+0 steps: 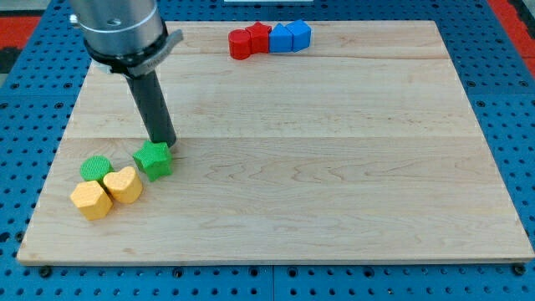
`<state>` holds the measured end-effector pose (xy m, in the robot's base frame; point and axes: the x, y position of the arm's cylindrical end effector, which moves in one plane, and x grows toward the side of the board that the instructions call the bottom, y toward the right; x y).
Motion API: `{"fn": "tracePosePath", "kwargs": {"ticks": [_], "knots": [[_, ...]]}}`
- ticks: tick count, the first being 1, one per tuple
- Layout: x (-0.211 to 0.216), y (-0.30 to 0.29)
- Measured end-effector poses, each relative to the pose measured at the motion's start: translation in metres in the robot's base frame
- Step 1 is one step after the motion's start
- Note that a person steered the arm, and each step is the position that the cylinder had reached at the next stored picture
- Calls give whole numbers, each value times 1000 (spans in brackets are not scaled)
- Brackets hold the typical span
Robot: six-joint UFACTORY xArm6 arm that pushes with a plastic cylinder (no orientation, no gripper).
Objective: Move the green blocks above the yellow blocks
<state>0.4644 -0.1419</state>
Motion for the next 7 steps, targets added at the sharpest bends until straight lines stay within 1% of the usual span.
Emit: {"fn": "tracePosePath", "kwargs": {"ticks": [1,2,3,4,5,6,7], "knots": [[24,-35],[26,-58],[26,-58],[15,-53],[-1,-102],[22,-122],[24,-111]]}}
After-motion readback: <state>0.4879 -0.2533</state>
